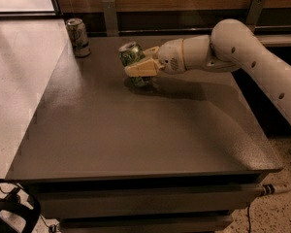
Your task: Place green can upright
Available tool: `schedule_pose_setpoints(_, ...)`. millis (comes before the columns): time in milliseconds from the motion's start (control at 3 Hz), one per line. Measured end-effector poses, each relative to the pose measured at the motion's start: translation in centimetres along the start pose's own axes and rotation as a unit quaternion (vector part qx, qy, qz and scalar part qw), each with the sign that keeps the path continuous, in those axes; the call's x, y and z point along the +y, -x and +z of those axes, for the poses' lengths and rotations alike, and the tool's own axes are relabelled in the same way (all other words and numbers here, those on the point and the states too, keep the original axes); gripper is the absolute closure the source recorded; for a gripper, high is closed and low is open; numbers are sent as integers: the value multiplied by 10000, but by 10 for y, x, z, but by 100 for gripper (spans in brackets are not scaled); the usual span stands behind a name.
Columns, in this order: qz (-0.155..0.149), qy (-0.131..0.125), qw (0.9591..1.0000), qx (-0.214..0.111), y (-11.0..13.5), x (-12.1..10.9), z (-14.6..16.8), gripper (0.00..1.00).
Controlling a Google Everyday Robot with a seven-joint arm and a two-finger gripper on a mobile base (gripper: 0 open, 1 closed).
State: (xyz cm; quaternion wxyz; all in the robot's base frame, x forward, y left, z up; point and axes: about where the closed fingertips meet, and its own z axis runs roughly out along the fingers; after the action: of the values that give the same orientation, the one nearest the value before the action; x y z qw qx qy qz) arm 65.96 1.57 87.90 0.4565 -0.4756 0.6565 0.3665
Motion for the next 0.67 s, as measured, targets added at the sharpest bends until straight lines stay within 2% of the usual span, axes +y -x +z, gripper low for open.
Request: schedule_pose_setpoints(667,-157,-40,9973,-716,-6,1,-16,100)
